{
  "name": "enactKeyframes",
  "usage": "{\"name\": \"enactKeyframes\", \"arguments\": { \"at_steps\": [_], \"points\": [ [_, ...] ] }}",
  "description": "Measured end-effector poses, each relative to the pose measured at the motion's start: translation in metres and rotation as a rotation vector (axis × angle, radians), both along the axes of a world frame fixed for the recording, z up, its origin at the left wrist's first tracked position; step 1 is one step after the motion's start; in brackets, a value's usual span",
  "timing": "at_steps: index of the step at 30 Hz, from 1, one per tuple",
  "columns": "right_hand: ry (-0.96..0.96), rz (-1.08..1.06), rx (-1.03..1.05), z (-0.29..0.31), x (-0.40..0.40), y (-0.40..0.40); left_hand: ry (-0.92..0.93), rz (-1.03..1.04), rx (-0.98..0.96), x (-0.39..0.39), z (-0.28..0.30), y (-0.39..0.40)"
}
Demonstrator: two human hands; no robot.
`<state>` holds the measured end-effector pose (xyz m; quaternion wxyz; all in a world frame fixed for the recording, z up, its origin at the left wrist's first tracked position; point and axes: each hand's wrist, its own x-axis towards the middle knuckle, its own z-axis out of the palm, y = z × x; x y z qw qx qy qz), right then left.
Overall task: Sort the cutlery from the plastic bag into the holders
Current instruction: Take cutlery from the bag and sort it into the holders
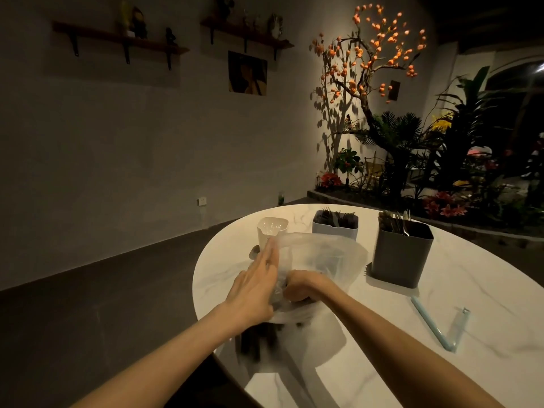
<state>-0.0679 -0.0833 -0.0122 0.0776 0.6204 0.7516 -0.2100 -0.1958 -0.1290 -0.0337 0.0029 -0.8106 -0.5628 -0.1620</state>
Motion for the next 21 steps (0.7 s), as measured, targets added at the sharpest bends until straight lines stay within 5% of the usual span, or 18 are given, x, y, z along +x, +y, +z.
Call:
{"name": "enactKeyframes", "arguments": {
  "at_steps": [7, 14, 21],
  "points": [
    [-0.018, -0.047, -0.011, 0.001, 0.018, 0.015, -0.261, -0.034, 0.007, 0.033, -0.001, 0.001],
    [0.262, -0.173, -0.057, -0.02, 0.032, 0.022, 0.126, -0.045, -0.175, 0.036, -0.01, -0.003],
    [0.385, -0.263, -0.135, -0.008, 0.042, 0.017, 0.014, -0.055, -0.249, 0.032, -0.008, 0.009]
  ]
}}
